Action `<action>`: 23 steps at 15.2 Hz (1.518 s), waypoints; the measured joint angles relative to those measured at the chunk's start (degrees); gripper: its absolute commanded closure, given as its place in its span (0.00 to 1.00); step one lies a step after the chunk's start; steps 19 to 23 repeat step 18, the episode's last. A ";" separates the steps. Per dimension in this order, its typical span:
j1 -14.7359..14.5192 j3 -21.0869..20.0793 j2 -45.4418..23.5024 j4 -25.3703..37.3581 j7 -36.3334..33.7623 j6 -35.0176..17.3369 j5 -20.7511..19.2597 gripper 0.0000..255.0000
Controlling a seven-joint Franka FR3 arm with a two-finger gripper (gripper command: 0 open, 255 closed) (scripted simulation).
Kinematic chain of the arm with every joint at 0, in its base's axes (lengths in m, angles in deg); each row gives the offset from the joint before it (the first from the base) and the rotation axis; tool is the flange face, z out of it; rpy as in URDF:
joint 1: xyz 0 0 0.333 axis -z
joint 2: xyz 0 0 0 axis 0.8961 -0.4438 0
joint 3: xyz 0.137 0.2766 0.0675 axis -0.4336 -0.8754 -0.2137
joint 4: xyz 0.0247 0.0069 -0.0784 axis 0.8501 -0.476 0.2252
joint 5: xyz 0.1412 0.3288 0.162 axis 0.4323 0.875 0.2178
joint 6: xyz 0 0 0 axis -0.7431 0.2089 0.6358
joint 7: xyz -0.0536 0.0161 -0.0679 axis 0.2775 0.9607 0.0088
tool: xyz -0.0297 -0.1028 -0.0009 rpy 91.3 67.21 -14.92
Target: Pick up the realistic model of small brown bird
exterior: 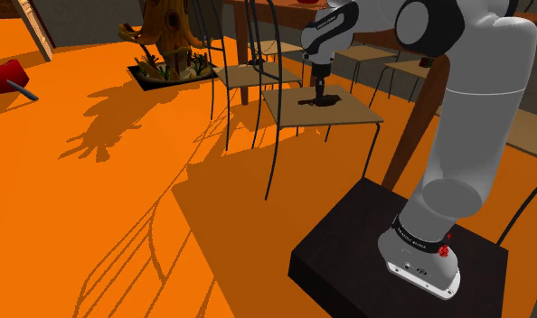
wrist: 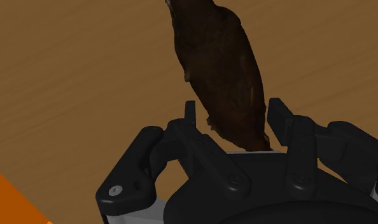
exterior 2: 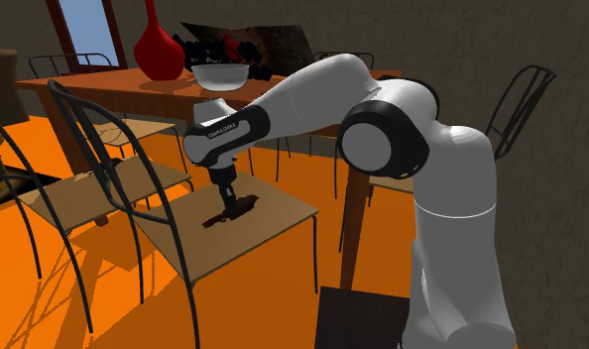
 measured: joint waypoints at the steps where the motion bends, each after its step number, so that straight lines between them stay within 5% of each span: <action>1: 0.00 0.00 0.00 0.00 0.00 0.00 0.00 1.00; 23: -0.17 0.46 2.45 8.24 -0.74 10.39 -1.47 1.00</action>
